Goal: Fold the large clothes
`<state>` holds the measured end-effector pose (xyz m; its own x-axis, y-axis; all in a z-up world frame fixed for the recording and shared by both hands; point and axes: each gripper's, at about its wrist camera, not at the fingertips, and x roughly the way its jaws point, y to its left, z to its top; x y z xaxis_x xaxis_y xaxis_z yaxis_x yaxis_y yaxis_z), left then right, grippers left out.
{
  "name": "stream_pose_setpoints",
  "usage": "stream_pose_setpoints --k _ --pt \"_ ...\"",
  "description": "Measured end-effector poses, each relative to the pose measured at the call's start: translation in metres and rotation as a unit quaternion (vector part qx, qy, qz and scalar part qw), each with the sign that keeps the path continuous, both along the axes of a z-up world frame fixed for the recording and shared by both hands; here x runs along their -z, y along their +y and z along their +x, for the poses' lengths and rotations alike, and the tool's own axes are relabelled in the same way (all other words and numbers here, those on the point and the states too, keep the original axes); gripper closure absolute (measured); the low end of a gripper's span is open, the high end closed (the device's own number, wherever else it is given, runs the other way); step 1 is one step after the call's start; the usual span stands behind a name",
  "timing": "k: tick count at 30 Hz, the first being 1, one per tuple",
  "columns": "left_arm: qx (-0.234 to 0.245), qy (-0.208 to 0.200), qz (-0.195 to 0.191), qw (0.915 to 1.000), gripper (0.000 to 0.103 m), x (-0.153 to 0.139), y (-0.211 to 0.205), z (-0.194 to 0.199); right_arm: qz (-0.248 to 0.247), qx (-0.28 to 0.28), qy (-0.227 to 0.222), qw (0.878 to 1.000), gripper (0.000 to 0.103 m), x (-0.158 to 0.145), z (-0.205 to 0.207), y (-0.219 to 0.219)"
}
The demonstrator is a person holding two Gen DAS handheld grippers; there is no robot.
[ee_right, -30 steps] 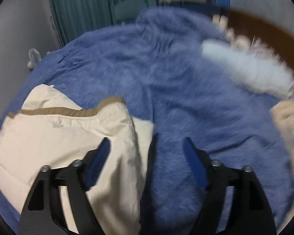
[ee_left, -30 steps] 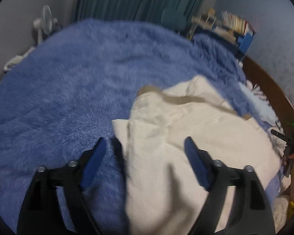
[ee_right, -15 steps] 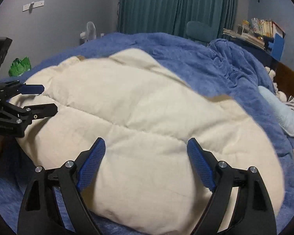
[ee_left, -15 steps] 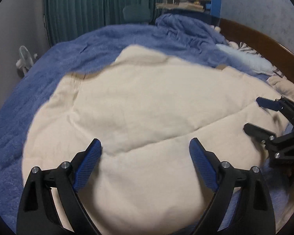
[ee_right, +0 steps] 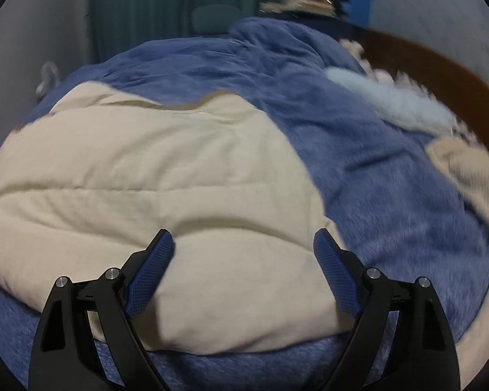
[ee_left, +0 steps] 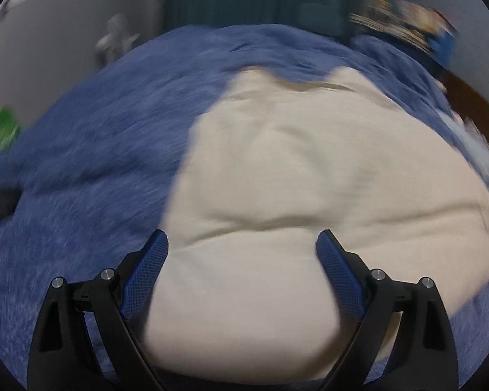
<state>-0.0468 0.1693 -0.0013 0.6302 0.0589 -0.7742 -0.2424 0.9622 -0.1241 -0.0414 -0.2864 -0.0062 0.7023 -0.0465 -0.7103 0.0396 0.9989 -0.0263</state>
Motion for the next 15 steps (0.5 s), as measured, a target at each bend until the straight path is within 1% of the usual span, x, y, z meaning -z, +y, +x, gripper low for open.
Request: stream_pose_setpoints --k 2,3,4,5,7,8,9,10,12,13,15 --pt "-0.027 0.008 -0.066 0.9974 0.007 0.004 0.021 0.001 0.014 0.012 -0.001 1.000 0.019 -0.004 0.001 0.001" --pt "-0.039 0.007 -0.079 0.9961 0.008 0.002 0.027 0.001 0.023 0.011 -0.008 1.000 0.019 -0.008 0.000 0.000" --pt "-0.043 0.002 -0.079 0.9960 0.008 -0.001 0.029 -0.001 0.033 0.007 -0.018 0.999 0.020 -0.013 0.000 0.001" --pt "-0.043 -0.014 -0.074 0.9962 0.008 -0.010 0.028 -0.004 0.045 -0.003 -0.037 0.998 0.020 -0.023 -0.002 0.005" --pt "-0.028 -0.049 -0.056 0.9968 0.008 -0.028 0.018 -0.011 0.055 -0.032 -0.063 0.996 0.020 -0.036 -0.010 0.019" --pt "-0.011 -0.070 -0.034 0.9969 0.008 -0.039 0.007 -0.014 0.057 -0.049 -0.069 0.995 0.018 -0.041 -0.013 0.026" --pt "0.007 -0.081 -0.016 0.9965 0.008 -0.045 -0.005 -0.015 0.058 -0.075 -0.073 0.993 0.017 -0.045 -0.015 0.038" --pt "0.030 -0.087 -0.009 0.9957 0.008 -0.048 -0.019 -0.016 0.056 -0.099 -0.070 0.991 0.017 -0.047 -0.015 0.051" --pt "0.063 -0.082 -0.012 0.9946 0.008 -0.049 -0.037 -0.012 0.049 -0.140 -0.053 0.988 0.017 -0.043 -0.013 0.074" --pt "0.081 -0.076 -0.014 0.9938 0.008 -0.047 -0.049 -0.010 0.043 -0.152 -0.046 0.986 0.016 -0.041 -0.013 0.083" --pt "0.115 -0.048 -0.007 0.9922 0.008 -0.037 -0.076 -0.001 0.030 -0.172 -0.023 0.984 0.016 -0.034 -0.007 0.100"
